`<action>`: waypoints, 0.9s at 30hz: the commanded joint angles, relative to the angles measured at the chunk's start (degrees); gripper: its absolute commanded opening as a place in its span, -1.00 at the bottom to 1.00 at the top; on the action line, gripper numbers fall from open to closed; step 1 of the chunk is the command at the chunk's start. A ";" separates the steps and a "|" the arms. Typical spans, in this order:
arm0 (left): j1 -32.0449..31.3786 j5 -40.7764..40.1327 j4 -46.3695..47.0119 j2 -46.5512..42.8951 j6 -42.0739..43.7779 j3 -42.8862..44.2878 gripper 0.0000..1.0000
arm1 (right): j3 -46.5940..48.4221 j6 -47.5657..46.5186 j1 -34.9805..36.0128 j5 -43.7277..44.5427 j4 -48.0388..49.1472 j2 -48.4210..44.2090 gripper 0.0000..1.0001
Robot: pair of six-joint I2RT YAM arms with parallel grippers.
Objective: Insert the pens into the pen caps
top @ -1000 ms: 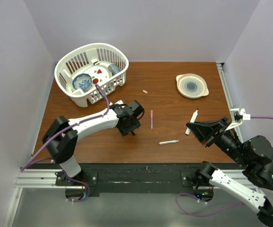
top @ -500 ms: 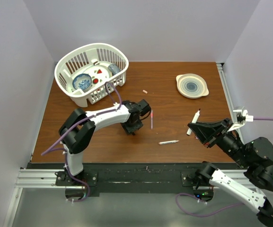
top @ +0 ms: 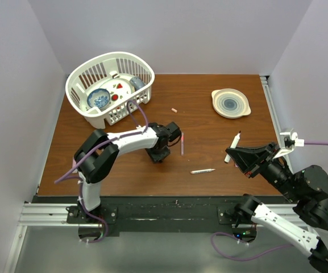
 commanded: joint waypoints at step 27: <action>-0.01 12.66 48.16 -37.64 28.96 -28.81 -1.00 | -19.29 10.36 -0.01 -20.93 20.10 11.33 -1.00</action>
